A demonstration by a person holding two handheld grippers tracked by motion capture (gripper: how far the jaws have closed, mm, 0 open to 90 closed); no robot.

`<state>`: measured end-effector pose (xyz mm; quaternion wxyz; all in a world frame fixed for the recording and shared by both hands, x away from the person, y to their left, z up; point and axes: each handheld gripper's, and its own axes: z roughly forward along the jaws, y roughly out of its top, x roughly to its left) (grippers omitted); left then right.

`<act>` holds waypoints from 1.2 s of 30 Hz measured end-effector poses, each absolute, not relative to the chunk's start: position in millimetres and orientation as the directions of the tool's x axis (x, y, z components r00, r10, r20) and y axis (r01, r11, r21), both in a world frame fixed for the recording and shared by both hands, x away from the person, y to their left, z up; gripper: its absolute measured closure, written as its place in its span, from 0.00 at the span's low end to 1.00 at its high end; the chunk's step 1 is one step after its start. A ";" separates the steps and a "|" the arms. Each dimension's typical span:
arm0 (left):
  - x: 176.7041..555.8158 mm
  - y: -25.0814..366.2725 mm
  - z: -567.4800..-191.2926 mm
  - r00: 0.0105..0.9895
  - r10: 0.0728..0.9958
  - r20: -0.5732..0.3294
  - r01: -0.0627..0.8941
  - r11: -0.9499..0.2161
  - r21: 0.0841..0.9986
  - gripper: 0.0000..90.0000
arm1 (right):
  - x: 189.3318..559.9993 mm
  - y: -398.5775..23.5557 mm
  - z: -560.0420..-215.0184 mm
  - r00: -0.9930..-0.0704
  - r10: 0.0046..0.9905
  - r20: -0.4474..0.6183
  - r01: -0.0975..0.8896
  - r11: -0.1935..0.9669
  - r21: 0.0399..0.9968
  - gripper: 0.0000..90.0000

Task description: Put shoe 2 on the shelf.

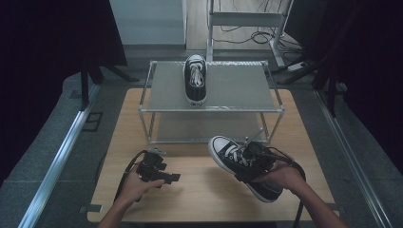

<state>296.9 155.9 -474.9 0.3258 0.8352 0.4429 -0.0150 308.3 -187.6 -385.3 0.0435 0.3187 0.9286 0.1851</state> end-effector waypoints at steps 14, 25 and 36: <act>297.7 154.9 -479.1 0.605 0.731 -0.315 0.754 -0.400 0.521 0.25 | 311.1 -183.3 -356.3 -0.801 0.598 0.026 0.558 0.730 0.394 0.14; 297.2 153.2 -482.6 0.601 0.730 -0.325 0.758 -0.392 0.520 0.25 | 320.6 -176.4 -341.1 -0.815 0.579 0.029 0.537 0.735 0.414 0.14; 296.9 153.3 -485.0 0.599 0.727 -0.336 0.761 -0.385 0.522 0.25 | 328.0 -150.6 -324.1 -0.846 0.533 0.024 0.491 0.759 0.428 0.14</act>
